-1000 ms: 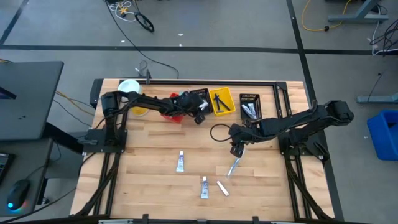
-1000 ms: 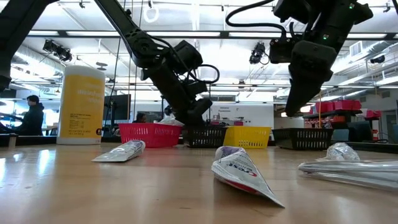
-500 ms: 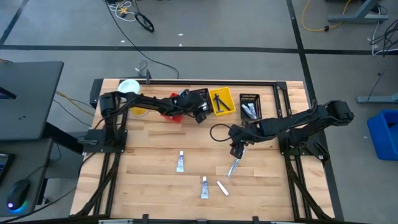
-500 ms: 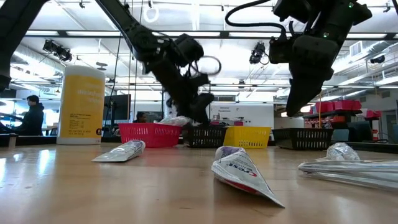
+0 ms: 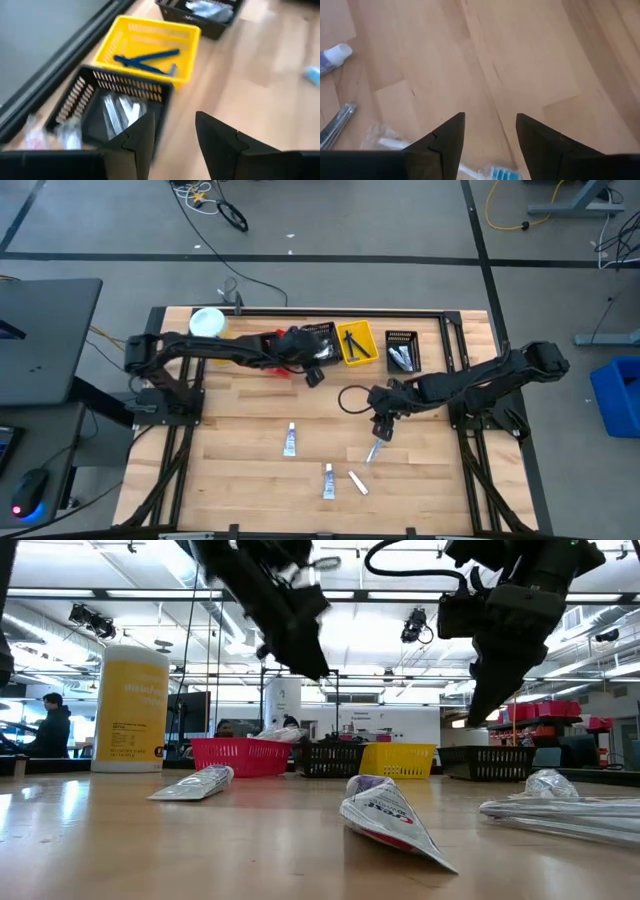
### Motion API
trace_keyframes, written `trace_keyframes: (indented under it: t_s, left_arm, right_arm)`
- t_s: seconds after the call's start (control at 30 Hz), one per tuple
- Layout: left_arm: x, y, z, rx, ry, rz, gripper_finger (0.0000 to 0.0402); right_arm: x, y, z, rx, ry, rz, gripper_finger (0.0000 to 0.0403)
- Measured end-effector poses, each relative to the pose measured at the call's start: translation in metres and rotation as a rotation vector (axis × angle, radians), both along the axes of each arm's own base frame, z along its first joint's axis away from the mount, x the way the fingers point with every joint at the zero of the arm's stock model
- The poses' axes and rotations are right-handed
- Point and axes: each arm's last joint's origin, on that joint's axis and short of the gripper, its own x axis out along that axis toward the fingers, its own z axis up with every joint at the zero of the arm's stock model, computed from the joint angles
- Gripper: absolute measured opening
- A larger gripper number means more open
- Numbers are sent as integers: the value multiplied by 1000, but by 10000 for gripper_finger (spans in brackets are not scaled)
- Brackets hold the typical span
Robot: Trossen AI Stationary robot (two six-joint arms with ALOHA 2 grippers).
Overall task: Pick & Place Travel size toiletries
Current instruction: Put the purple toothpaste into the right black bin
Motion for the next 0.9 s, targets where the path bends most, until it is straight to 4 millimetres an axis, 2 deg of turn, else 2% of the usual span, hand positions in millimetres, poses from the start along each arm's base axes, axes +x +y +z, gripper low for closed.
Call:
trace_keyframes:
  t_s: [0.23, 0.33, 0.4, 0.57, 0.73, 0.9]
  left_arm:
    - [-32, -26, 38, -26, 1, -42, 155]
    - [-44, -33, 43, -23, 8, -60, 155]
    - [-52, -37, 35, -31, 21, -64, 155]
    - [-60, -50, -4, -99, 45, -71, 155]
    - [-65, -69, -37, -196, -18, -165, 155]
    - [-66, -86, -46, -208, -117, -226, 155]
  right_arm:
    - [-1, 6, 0, 1, 3, 41, 184]
    - [-1, 8, 0, 1, 2, 47, 181]
    - [-1, 9, 0, 2, -6, 51, 181]
    - [3, 10, 2, 1, -50, 71, 180]
    - [9, 12, 6, -19, -127, 127, 179]
    - [17, 14, 13, -22, -238, 210, 181]
